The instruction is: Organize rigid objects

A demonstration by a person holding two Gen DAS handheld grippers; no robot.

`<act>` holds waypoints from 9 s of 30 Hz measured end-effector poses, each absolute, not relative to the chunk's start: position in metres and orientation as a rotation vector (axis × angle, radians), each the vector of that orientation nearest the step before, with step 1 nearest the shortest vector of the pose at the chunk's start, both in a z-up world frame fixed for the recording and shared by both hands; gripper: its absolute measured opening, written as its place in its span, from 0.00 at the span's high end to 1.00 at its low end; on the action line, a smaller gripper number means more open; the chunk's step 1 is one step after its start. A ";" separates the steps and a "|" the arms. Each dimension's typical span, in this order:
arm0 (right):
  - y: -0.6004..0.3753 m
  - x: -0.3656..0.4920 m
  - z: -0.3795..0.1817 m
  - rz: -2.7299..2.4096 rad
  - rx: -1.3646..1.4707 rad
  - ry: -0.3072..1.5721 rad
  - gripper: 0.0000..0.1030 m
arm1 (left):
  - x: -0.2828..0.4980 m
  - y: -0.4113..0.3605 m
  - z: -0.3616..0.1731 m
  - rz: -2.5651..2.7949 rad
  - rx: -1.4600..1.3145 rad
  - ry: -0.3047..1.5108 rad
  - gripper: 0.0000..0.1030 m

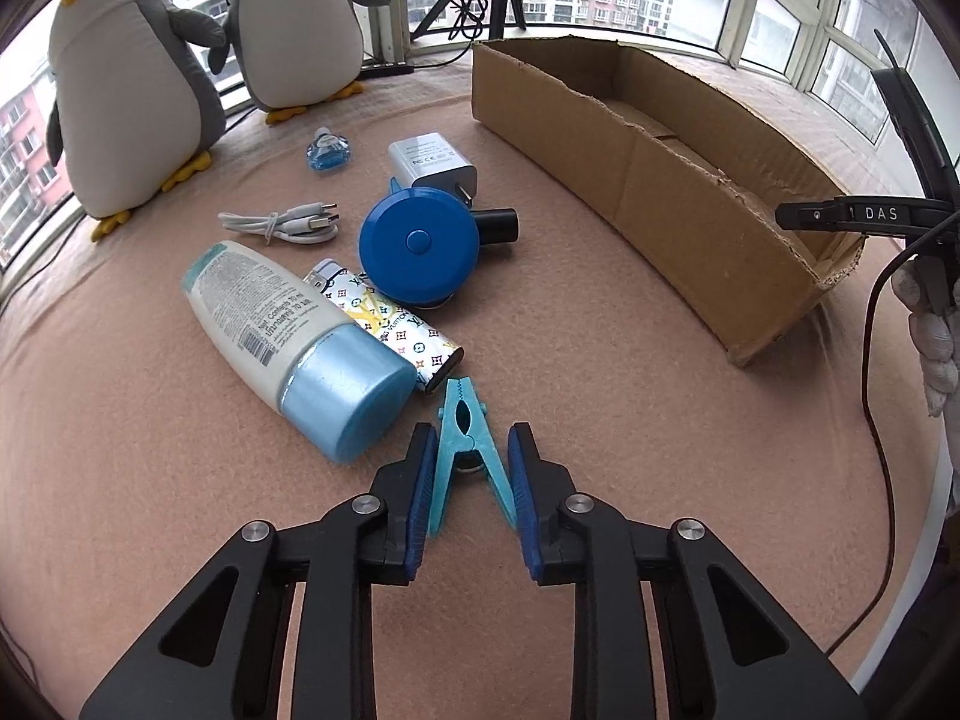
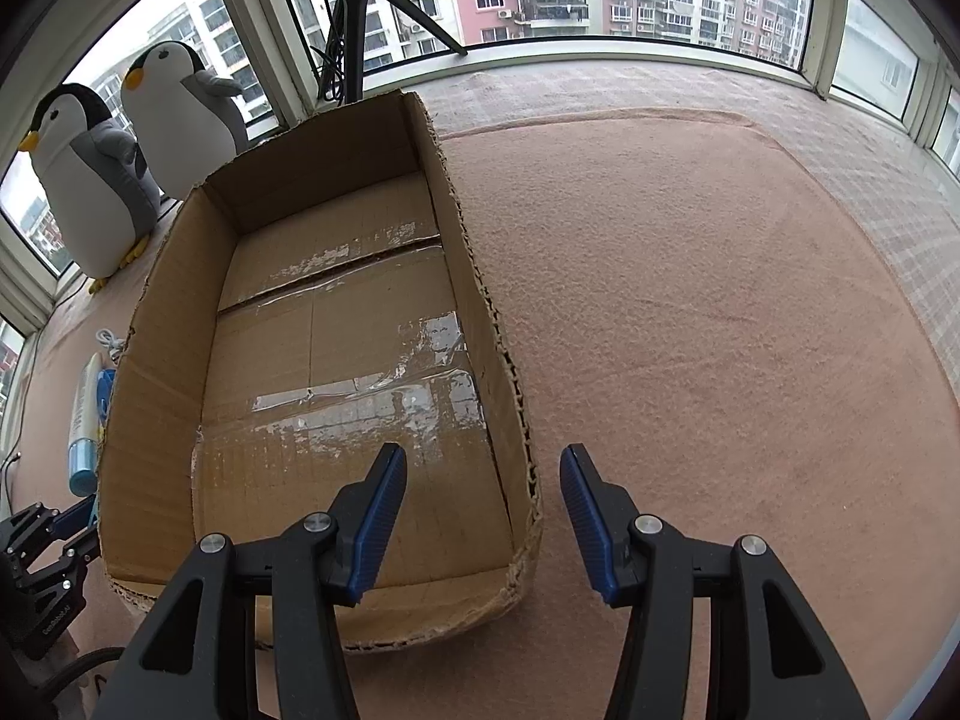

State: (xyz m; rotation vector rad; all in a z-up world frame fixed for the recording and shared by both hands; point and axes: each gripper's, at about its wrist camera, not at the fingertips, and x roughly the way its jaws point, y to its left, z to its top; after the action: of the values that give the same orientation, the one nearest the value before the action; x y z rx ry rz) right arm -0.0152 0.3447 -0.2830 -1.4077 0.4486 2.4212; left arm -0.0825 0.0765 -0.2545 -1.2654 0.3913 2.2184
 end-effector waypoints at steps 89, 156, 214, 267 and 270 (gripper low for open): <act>0.349 -0.015 -0.279 2.419 -1.395 0.453 0.52 | -0.092 0.092 -0.207 2.175 -1.228 0.386 0.81; 0.341 -0.021 -0.281 2.415 -1.427 0.430 0.51 | -0.154 0.012 -0.227 2.540 -1.512 -0.178 0.29; 0.344 -0.035 -0.292 2.403 -1.452 0.457 0.44 | -0.148 0.008 -0.261 2.591 -1.309 -0.131 0.55; 0.345 -0.042 -0.294 2.415 -1.431 0.473 0.38 | -0.115 0.215 -0.188 2.261 -1.034 0.108 0.26; 0.344 -0.044 -0.295 2.415 -1.433 0.472 0.37 | -0.115 0.210 -0.187 2.272 -1.037 0.086 0.26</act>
State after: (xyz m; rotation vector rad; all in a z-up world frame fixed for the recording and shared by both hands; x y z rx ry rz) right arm -0.0440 0.3438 -0.2947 -1.4327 0.4716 2.4154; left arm -0.1146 0.2096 -0.1870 -1.0367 0.0856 2.2720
